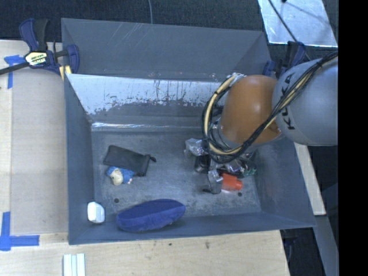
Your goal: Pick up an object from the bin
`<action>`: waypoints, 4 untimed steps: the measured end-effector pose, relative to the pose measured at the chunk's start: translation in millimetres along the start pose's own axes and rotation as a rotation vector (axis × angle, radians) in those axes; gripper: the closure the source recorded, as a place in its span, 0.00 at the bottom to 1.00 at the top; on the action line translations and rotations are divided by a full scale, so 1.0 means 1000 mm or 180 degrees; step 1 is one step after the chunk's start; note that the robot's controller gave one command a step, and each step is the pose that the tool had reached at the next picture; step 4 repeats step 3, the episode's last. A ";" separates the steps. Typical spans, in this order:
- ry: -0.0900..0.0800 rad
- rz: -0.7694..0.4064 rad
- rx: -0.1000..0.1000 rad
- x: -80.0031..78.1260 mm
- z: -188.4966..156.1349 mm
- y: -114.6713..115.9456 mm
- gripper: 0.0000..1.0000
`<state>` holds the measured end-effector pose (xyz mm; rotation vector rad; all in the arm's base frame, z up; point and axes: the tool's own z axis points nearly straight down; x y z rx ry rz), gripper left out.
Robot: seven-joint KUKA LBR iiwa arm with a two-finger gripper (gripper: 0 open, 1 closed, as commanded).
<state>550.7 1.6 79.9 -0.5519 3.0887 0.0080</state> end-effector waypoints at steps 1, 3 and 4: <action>0.0011 -0.0290 0.0025 -0.026 -0.010 -0.080 0.00; 0.0003 -0.0466 0.0026 0.006 -0.181 -0.095 1.00; 0.0003 -0.0466 0.0026 0.006 -0.181 -0.095 1.00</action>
Offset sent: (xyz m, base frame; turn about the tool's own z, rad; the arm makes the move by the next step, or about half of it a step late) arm 0.0513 -0.0625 0.0097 -0.0965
